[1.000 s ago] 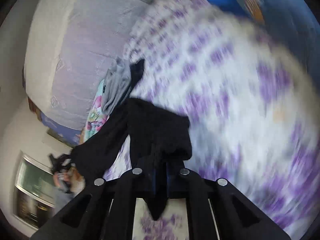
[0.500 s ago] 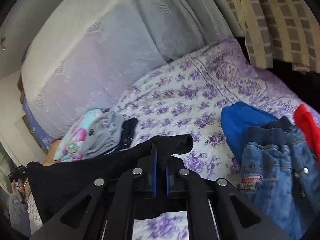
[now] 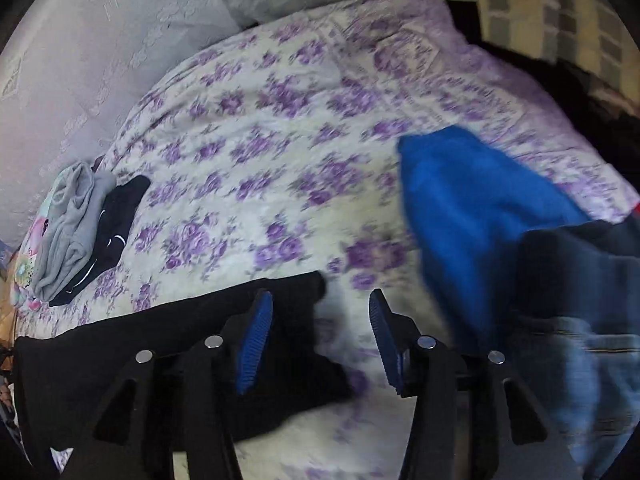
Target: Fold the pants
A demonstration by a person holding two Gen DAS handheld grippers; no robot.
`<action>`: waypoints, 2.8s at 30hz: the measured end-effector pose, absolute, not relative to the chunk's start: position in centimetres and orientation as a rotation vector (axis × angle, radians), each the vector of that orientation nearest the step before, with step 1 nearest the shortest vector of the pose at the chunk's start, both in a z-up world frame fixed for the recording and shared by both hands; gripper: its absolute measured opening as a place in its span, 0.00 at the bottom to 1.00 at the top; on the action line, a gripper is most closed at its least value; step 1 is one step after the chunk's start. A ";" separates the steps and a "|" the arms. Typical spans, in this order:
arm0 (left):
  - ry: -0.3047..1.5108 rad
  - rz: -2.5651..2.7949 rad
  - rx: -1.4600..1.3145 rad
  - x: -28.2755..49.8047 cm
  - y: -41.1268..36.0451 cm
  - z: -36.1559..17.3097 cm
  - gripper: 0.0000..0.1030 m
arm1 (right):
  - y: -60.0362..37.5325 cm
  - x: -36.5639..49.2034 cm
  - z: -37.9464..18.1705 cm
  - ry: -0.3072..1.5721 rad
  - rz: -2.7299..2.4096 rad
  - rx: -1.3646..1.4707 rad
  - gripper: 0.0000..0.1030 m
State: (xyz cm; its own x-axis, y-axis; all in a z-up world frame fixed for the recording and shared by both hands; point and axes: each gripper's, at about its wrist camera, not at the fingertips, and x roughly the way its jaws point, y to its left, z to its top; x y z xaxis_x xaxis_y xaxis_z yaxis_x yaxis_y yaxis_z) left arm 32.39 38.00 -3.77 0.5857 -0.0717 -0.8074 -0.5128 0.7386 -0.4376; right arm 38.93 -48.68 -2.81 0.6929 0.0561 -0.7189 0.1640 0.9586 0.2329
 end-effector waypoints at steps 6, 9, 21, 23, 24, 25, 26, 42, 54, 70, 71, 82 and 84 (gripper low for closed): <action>0.877 0.247 -0.690 25.0 38.9 -1.7 0.70 | -47.7 30.7 -0.9 0.756 0.077 0.384 0.68; 0.879 0.227 -0.649 20.7 38.4 -1.3 0.72 | -45.1 26.4 -1.4 0.778 0.151 0.346 0.72; 0.936 0.100 -0.767 12.2 36.6 -7.1 0.72 | -38.9 10.4 -2.2 0.810 0.370 0.386 0.74; 0.908 0.054 -0.804 12.9 36.3 -7.1 0.70 | -39.0 8.4 -1.8 0.798 0.368 0.397 0.76; 0.899 0.006 -0.838 13.5 36.1 -7.2 0.65 | -39.1 7.4 -1.6 0.793 0.363 0.399 0.76; 0.911 -0.007 -0.846 14.0 35.8 -7.4 0.56 | -39.3 6.6 -1.5 0.788 0.358 0.400 0.76; 0.929 0.010 -0.841 14.5 35.5 -7.7 0.47 | -39.5 5.7 -1.2 0.781 0.350 0.400 0.77; 0.762 0.028 -0.935 9.0 38.6 -5.7 0.13 | -41.0 -5.3 -8.4 1.013 0.513 0.160 0.80; 0.794 0.080 -0.951 8.8 38.5 -6.0 0.13 | -38.7 -3.2 -17.6 1.029 0.455 0.265 0.79; 0.771 0.072 -1.001 8.2 39.0 -7.6 0.13 | -44.4 -2.0 -24.9 0.916 0.613 0.930 0.58; 0.771 0.074 -1.006 8.2 39.0 -7.7 0.13 | -44.0 -2.5 -24.1 0.916 0.655 0.893 0.48; 0.653 0.063 -0.908 7.6 37.5 -1.7 0.13 | -46.2 -2.7 -4.8 0.514 0.877 0.856 0.21; 0.627 0.053 -0.913 8.2 37.5 -0.2 0.13 | -47.6 1.8 -2.9 0.491 0.717 0.865 0.21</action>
State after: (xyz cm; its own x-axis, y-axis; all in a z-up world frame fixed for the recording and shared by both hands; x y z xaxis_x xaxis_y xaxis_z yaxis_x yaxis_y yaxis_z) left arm 8.16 37.50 -0.16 0.8215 -0.2153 -0.5280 -0.3009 0.6228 -0.7222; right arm 1.85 -47.56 -2.89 0.6676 0.7373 -0.1040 -0.3629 0.4441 0.8192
